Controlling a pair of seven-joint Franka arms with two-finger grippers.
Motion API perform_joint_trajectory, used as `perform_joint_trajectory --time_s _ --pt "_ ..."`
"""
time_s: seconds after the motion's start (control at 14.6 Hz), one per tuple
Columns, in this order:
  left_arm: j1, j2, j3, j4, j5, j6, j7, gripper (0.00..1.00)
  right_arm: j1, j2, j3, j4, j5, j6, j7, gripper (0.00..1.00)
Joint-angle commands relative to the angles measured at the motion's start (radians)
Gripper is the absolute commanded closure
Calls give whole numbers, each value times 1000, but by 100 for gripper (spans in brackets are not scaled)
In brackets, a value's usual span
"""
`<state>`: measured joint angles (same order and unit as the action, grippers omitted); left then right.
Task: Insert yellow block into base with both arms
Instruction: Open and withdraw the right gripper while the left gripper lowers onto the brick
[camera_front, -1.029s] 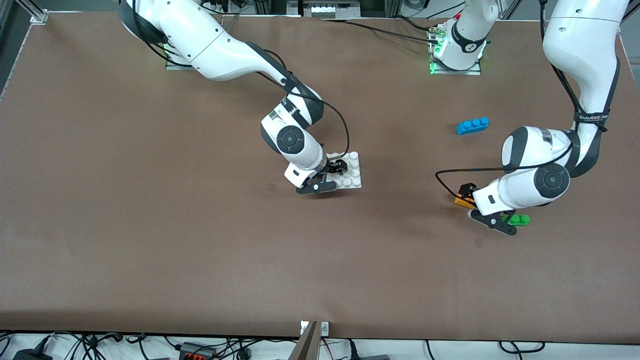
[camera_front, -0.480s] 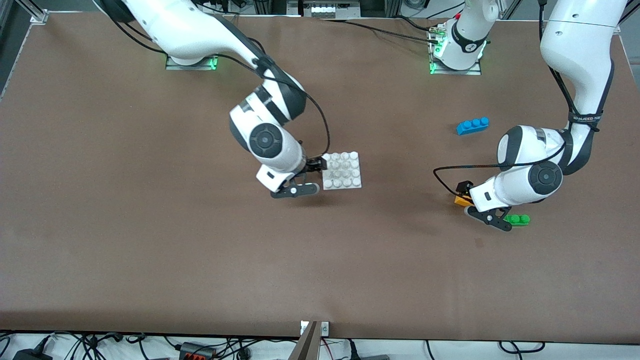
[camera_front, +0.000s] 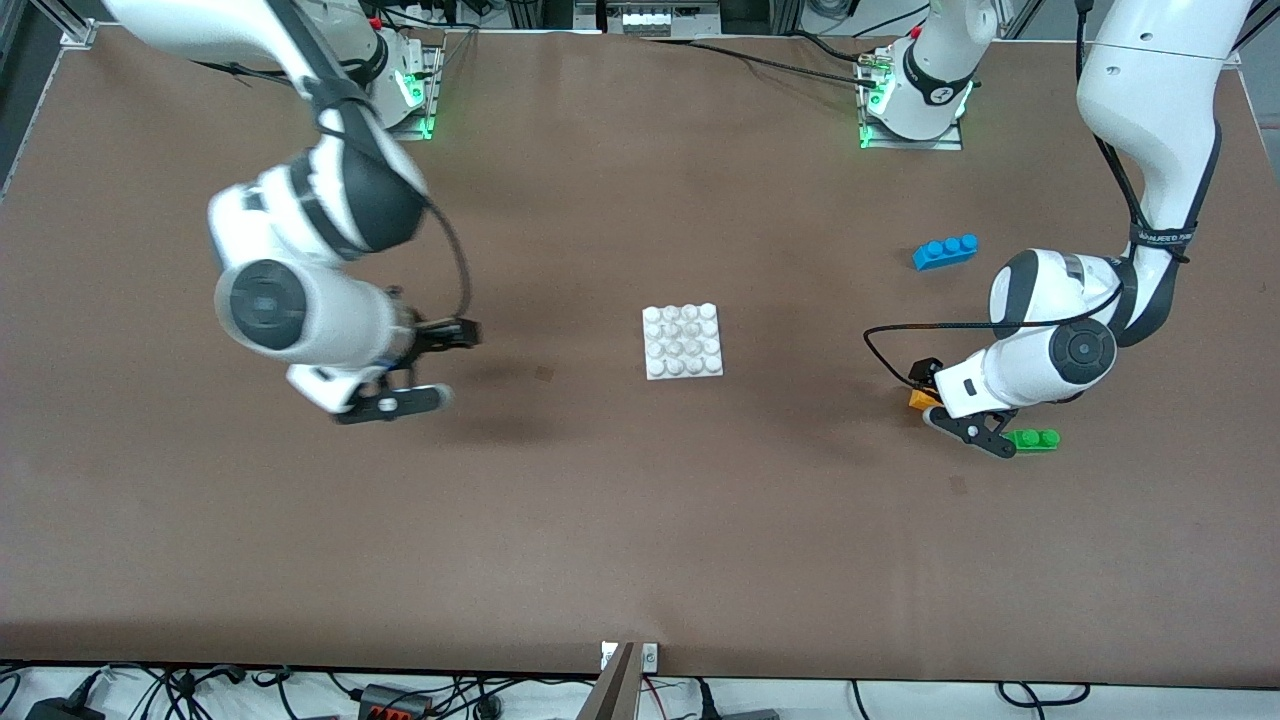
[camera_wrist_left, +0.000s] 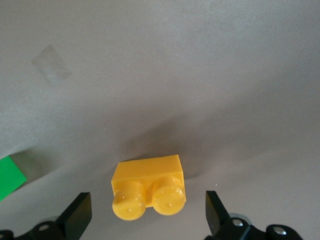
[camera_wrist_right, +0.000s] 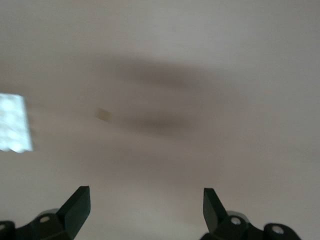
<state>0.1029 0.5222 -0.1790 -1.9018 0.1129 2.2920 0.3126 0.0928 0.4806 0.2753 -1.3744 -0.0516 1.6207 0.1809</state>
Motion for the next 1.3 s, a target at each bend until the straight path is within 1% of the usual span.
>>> perform_joint_trajectory --time_s 0.0,0.14,0.27,0.41,0.55,0.69,0.75,0.89,1.03,1.1,1.24 --pt "8 -25 0 -29 21 20 19 0 -97 -114 8 -34 -40 -128 -55 0" --pt "8 -22 -2 -36 21 29 19 0 -149 -184 10 -40 -31 -197 -73 0" --pt "8 -22 -2 -36 21 30 19 0 -182 -253 7 -46 -28 -254 -142 0" --pt "8 -19 -2 -36 21 30 19 0 -246 -302 7 -69 -28 -278 -204 0" --pt "8 -18 -2 -36 19 30 19 0 -307 -320 7 -100 -31 -268 -297 0" --pt "8 -14 -2 -36 19 32 19 0 -317 -335 1 -107 -34 -257 -322 0" --pt "8 -14 -2 -37 19 32 19 0 -306 -349 -28 -133 -36 -251 -322 0" --pt "8 -14 -2 -54 19 59 19 0 -239 -442 -158 -254 -24 -175 -322 0" --pt "9 -14 0 -69 19 84 19 0 -203 -506 -215 -340 -24 -115 -307 0" --pt "9 -14 -2 -71 19 84 19 0 -184 -510 -252 -347 -17 -105 -307 0" --pt "9 -14 -2 -71 19 84 19 0 -166 -505 -333 -330 74 -93 -313 0"
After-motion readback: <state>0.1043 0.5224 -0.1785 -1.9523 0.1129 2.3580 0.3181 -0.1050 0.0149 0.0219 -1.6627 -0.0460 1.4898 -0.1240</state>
